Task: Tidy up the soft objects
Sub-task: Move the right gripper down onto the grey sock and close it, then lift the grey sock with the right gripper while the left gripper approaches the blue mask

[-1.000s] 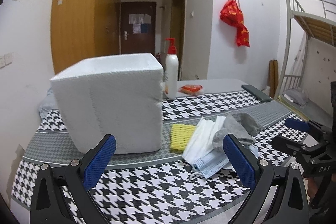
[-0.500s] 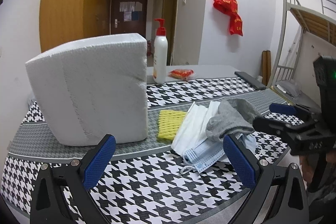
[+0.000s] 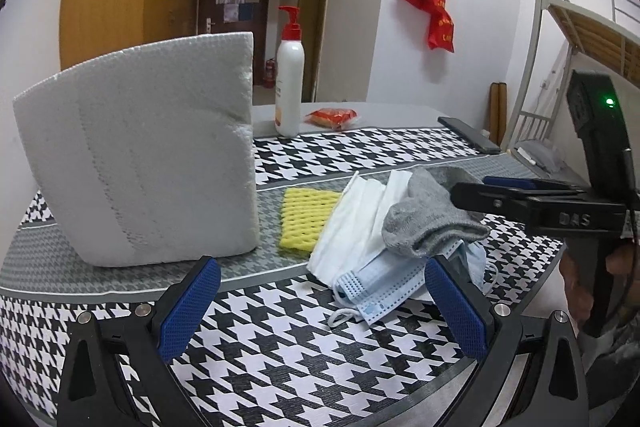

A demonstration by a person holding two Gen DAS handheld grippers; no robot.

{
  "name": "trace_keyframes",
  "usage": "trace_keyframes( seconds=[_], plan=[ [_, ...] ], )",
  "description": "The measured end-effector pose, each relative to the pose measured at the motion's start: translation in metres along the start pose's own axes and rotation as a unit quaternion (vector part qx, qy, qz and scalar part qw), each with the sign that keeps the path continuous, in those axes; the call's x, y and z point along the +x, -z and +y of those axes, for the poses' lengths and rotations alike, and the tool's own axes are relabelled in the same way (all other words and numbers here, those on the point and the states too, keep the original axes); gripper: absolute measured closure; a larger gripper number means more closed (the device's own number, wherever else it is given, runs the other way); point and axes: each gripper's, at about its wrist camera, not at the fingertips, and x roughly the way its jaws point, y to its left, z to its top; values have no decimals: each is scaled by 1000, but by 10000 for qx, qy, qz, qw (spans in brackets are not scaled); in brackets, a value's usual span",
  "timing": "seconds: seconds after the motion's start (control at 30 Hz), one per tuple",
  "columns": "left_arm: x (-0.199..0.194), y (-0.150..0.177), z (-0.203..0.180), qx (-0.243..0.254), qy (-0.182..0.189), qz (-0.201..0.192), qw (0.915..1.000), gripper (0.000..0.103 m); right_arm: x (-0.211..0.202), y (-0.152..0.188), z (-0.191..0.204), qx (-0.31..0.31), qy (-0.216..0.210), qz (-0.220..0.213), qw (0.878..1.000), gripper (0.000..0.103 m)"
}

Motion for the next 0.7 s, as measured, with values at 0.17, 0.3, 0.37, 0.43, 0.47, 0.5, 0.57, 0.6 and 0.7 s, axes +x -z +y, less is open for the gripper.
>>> trace_keyframes(
  seconds=[0.17, 0.3, 0.37, 0.43, 0.47, 0.5, 0.57, 0.6, 0.7],
  plan=[
    [3, 1, -1, -15, 28, 30, 10000, 1, 5, 0, -5, 34, -10, 150, 9999, 39],
    [7, 0, -1, -23, 9, 49, 10000, 1, 7, 2, -5, -41, 30, 230, 9997, 60],
    [9, -1, -1, -39, 13, 48, 10000, 1, 8, 3, -5, -64, 43, 255, 9996, 72],
    [9, 0, -2, -32, 13, 50, 10000, 1, 9, 4, -5, -91, 52, 284, 9995, 80],
    [11, -1, -2, -25, 6, 49, 10000, 1, 9, 5, -5, -83, 45, 283, 9996, 86],
    [11, -1, -2, -27, 13, 50, 10000, 1, 9, 5, -6, -69, 21, 278, 9996, 88],
    [12, -1, -2, -15, 28, 50, 10000, 1, 5, 4, -5, -77, 38, 234, 9997, 88],
    [12, -1, -3, -6, 24, 45, 10000, 1, 2, 4, -6, -58, 56, 191, 9998, 88],
    [13, -1, -4, 18, 61, 48, 10000, 1, -8, 2, -6, -63, 108, 43, 9999, 89]
  ],
)
